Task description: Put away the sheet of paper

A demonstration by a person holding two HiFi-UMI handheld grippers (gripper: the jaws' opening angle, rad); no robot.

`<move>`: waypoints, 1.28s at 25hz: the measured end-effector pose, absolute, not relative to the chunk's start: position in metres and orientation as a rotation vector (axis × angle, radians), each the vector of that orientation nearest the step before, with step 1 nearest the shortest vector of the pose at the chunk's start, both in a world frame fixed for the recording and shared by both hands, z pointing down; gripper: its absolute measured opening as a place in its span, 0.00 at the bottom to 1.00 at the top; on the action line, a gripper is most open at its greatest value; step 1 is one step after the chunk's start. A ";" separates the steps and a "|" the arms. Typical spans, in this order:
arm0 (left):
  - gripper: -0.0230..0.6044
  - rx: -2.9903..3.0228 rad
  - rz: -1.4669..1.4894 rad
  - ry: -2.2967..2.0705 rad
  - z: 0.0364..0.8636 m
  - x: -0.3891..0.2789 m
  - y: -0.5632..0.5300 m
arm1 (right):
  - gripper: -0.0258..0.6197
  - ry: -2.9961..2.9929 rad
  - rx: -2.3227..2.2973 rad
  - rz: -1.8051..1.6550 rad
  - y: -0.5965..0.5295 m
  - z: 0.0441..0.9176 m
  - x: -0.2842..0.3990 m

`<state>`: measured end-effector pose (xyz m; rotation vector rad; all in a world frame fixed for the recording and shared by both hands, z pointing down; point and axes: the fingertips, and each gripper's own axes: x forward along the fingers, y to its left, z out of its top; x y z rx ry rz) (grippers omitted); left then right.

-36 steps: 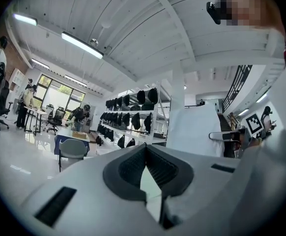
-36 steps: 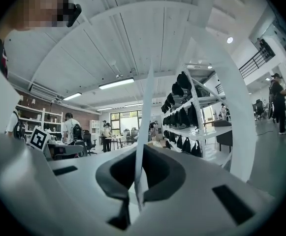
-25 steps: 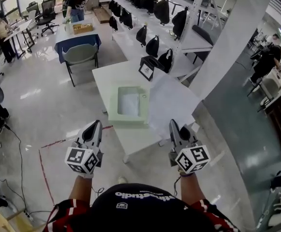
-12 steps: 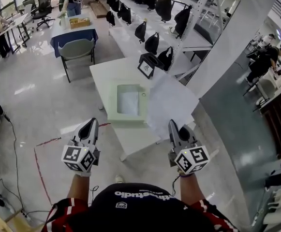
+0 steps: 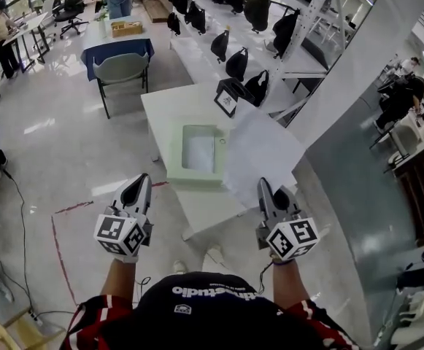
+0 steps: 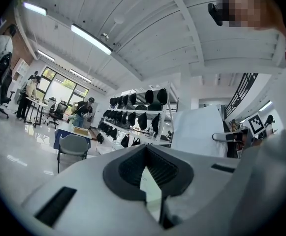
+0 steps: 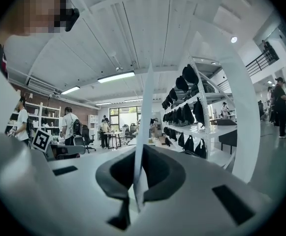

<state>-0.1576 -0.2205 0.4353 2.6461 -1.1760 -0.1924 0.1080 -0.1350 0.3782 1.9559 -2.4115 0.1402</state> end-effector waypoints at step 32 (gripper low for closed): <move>0.04 2.643 -0.098 -1.316 0.427 -0.095 -0.266 | 0.04 -2.585 1.799 0.443 -0.241 0.423 0.176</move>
